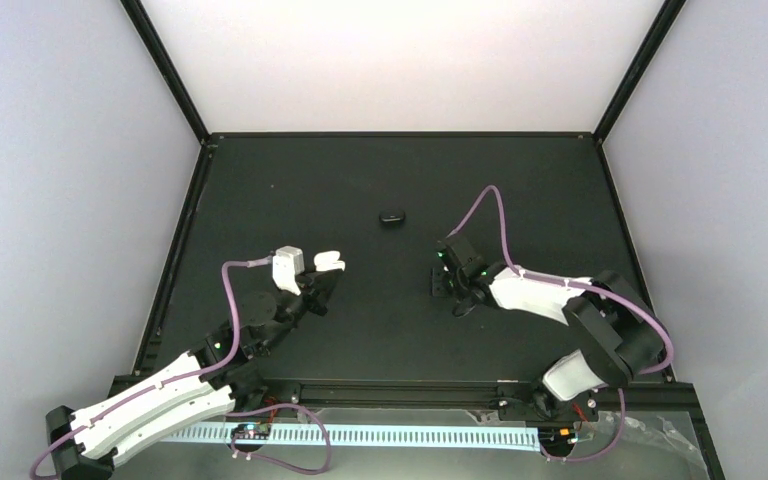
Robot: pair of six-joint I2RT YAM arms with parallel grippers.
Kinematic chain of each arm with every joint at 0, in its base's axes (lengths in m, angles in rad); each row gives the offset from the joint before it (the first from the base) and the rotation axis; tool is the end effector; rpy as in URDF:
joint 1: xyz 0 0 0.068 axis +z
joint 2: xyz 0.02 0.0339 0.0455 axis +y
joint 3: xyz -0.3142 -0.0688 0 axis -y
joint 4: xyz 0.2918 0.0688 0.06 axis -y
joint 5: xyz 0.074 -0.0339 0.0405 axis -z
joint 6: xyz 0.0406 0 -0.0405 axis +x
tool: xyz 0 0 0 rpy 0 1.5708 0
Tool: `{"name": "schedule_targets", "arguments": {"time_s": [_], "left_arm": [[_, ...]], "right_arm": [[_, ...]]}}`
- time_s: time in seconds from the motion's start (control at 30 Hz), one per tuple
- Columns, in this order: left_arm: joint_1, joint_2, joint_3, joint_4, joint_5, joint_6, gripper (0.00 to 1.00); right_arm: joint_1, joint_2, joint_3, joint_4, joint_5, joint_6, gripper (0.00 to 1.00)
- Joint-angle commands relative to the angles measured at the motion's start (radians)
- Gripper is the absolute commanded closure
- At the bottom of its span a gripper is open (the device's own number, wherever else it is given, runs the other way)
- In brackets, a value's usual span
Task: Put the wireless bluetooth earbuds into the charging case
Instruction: Adjust the earbud at the center of the board.
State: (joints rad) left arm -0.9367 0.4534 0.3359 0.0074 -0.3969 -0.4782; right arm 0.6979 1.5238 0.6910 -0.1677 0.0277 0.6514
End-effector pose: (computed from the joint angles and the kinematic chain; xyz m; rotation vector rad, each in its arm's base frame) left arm 0.0986 -0.1076 0.2643 0.0881 1.7233 -0.7289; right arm 0.2366 0.1969 0.1554 -0.0507 2.6422 0.4553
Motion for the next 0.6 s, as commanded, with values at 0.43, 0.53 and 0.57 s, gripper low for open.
{"name": "schedule_targets", "arguments": {"time_s": [0.43,0.53,0.57], "left_arm": [[0.004,0.026,-0.005,0.032,0.007,0.015,0.98],[0.004,0.017,-0.005,0.021,-0.001,0.014,0.99],[0.004,0.015,-0.006,0.018,-0.003,0.015,0.98]], "right_arm": [[-0.123,-0.048,-0.040,-0.022,0.019,-0.057,0.63],[-0.123,-0.065,-0.025,-0.040,0.025,-0.067,0.60],[-0.123,-0.083,-0.022,-0.052,0.036,-0.067,0.57]]}}
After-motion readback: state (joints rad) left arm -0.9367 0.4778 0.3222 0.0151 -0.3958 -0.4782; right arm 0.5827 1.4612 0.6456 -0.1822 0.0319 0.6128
